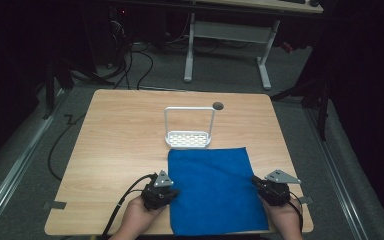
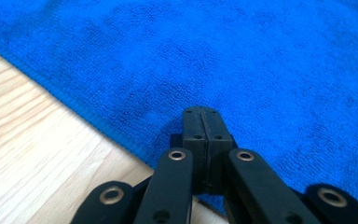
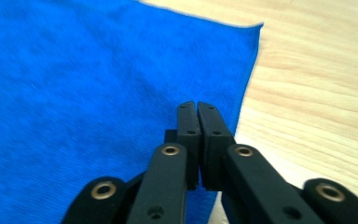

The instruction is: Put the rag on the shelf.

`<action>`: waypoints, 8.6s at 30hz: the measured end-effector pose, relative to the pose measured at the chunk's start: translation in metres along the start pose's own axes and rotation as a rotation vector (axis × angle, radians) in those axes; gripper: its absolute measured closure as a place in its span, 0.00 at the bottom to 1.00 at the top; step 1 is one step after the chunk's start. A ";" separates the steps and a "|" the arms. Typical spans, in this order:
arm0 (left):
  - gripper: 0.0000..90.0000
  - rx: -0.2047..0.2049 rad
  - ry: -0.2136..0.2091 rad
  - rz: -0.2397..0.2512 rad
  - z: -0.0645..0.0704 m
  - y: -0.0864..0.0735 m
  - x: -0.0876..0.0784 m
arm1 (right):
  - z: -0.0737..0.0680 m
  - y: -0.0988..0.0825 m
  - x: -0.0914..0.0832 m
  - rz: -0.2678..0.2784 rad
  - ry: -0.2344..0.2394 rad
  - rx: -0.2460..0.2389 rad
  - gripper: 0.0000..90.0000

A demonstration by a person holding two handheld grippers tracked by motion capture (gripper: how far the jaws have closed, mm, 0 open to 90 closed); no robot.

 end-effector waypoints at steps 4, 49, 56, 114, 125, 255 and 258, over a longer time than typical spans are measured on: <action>1.00 -0.021 0.001 -0.001 -0.005 -0.007 -0.008 | -0.008 0.000 0.011 -0.055 0.036 -0.027 1.00; 0.68 -0.270 0.249 0.177 -0.091 -0.015 -0.038 | -0.039 0.000 0.003 0.010 0.110 -0.063 0.80; 0.67 -0.255 0.299 0.148 -0.108 0.006 -0.021 | -0.036 0.000 0.004 0.009 0.115 -0.050 0.80; 0.97 -0.207 0.307 0.115 -0.118 0.016 0.000 | -0.014 0.072 0.104 -0.061 0.040 0.025 0.98; 0.97 -0.158 0.305 0.128 -0.112 0.016 -0.002 | -0.020 0.076 0.085 0.041 0.015 0.014 0.99; 0.98 -0.092 0.484 0.410 -0.189 0.159 -0.079 | 0.025 0.249 0.057 0.343 -0.047 -0.007 0.99; 0.98 -0.099 0.466 0.386 -0.190 0.150 -0.072 | 0.025 0.241 0.065 0.323 -0.046 -0.012 0.99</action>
Point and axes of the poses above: each handheld gripper's, and its own axes: x roughly forward along the jaws, y roughly out of its top, z roughly to its right, the point moved 3 cm from there along x, roughly forward along the jaws, and after that the axes turned 2 degrees about -z, right-handed, at the moved point
